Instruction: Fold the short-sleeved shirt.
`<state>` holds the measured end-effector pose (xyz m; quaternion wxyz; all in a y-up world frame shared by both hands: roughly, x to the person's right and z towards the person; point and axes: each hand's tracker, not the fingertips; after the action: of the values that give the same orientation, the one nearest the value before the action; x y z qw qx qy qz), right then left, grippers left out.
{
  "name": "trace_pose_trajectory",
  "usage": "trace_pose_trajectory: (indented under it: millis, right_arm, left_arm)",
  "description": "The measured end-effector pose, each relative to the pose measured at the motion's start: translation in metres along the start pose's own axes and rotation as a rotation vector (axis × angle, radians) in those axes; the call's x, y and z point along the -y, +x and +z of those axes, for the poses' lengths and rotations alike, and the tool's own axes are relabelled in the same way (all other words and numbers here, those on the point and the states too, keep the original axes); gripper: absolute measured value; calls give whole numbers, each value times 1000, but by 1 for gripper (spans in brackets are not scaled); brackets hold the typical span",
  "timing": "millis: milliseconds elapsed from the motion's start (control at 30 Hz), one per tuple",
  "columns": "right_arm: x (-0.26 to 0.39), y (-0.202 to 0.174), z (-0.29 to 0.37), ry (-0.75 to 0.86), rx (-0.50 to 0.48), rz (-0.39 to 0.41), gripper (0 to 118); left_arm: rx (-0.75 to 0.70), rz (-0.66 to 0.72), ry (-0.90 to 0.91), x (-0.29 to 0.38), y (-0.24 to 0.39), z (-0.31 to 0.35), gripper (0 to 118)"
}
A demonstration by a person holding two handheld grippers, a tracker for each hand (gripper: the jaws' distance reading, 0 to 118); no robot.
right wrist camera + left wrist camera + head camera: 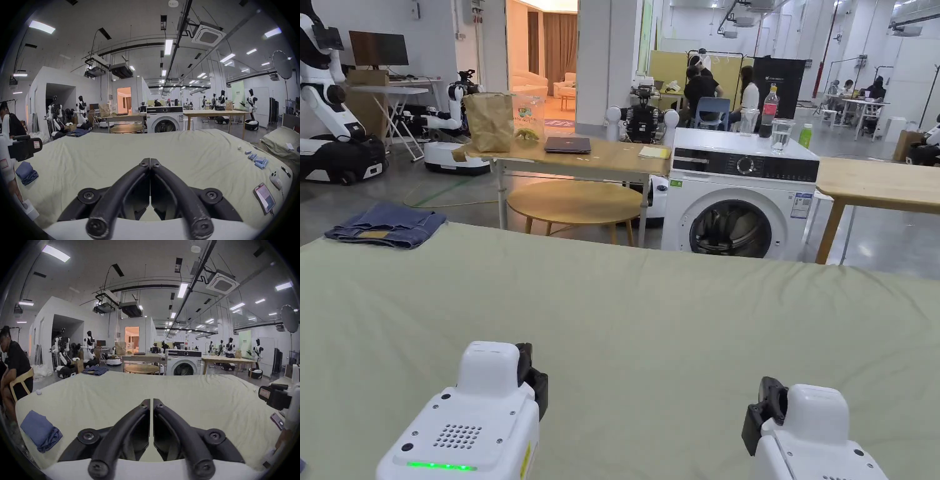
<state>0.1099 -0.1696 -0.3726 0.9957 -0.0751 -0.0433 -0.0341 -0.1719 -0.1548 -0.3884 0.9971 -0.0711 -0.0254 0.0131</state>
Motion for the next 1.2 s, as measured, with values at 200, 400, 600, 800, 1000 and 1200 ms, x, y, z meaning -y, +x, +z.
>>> trace_pose_trajectory:
  millis: [200, 400, 600, 800, 1000, 1200]
  right_arm:
    - [-3, -1, -2, -1, -2, 15, 0]
    - [-5, 0, -1, 1, 5, 39, 0]
    - [-8, 3, -1, -14, 16, 41, 61]
    - [-10, 2, -2, -6, 76, 47, 99]
    - [-13, 1, 0, 17, 83, 38, 102]
    - [-15, 1, 1, 34, 44, 61, 102]
  left_arm:
    - [-9, -13, 18, -4, -1, -2, 0]
    - [-41, -5, 14, -6, -5, 1, 0]
    - [-38, -11, 4, -9, -10, 1, 54]
    - [-30, 25, 43, -9, -15, 6, 75]
    - [-51, 40, 54, -12, -17, 6, 75]
    - [-41, 21, 42, -11, -19, 3, 75]
